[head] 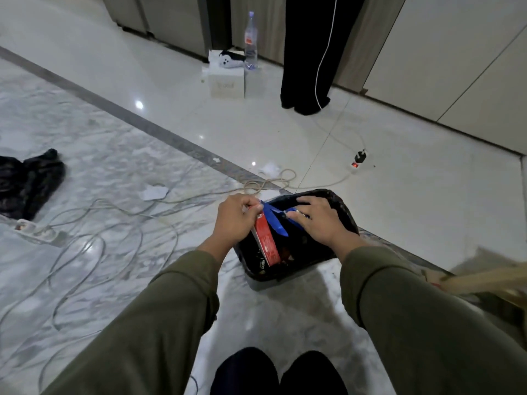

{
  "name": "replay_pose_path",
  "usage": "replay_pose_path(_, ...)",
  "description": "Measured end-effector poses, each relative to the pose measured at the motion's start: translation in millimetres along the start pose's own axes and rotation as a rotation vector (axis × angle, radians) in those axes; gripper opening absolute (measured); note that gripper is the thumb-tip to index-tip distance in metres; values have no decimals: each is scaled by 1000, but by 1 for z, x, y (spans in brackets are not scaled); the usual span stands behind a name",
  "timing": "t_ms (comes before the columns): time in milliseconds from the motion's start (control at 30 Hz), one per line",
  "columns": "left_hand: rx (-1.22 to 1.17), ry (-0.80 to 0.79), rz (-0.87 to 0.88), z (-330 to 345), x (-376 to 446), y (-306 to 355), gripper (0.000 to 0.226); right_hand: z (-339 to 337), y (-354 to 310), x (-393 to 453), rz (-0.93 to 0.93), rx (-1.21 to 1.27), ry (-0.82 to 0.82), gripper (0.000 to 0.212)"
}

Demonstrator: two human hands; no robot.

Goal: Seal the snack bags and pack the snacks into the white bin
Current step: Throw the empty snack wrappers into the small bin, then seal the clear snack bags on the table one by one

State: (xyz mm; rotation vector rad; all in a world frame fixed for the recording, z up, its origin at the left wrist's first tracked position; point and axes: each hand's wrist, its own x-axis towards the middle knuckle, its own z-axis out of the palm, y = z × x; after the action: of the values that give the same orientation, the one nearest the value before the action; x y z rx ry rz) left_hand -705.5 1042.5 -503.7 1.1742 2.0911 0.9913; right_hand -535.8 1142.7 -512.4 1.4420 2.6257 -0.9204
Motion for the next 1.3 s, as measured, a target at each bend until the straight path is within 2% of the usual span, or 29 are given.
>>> replay_pose_path(267, 80, -61, -35, 19, 21, -25, 15, 17, 24, 24, 38, -19, -104, 53)
replay_pose_path(400, 120, -125, -30, 2, 19, 11, 36, -18, 13, 5, 70, -72, -90, 62)
replay_pose_path(500, 172, -226, -22, -23, 15, 63, 56, -71, -5, -20, 108, -134, -86, 64)
replay_pose_path(567, 200, -280, 4, -44, 12, 110, 59, -117, -20, -40, 140, -137, -84, 63)
replay_pose_path(733, 260, -326, 104, -100, 7, 240, 54, -242, -61, -92, 161, -84, 33, 59)
replay_pose_path(933, 299, -320, 329, -147, -2, 389, 52, -372, -93, -158, 210, -81, 214, 57)
replay_pose_path(1100, 333, -371, 516, -149, -17, 463, 51, -429, -98, -213, 295, -80, 368, 57)
replay_pose_path(1300, 361, -505, 728, -136, -38, 518, 48, -446, -94, -282, 476, -68, 515, 58)
